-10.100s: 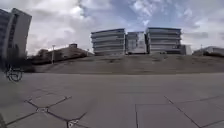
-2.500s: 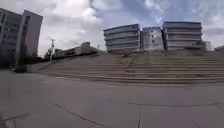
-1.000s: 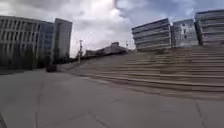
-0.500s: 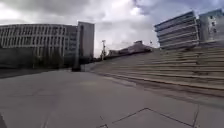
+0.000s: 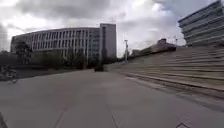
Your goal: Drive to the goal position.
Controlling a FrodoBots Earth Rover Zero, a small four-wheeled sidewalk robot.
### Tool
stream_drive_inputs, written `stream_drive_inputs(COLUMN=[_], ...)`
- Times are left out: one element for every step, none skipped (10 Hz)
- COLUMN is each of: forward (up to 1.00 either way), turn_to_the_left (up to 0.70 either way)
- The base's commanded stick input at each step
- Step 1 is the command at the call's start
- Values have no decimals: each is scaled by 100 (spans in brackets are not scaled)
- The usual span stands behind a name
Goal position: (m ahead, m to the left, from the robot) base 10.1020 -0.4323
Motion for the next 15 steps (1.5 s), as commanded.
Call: stream_drive_inputs(forward=[70, 70, 70, 70, 70, 70, 70, 70, 70, 70, 70, 70, 70, 70, 70], turn_to_the_left=[35, 35, 35, 26, 10, 0, 0, 0, 0, 0, 0, 0, 0, 0, 0])
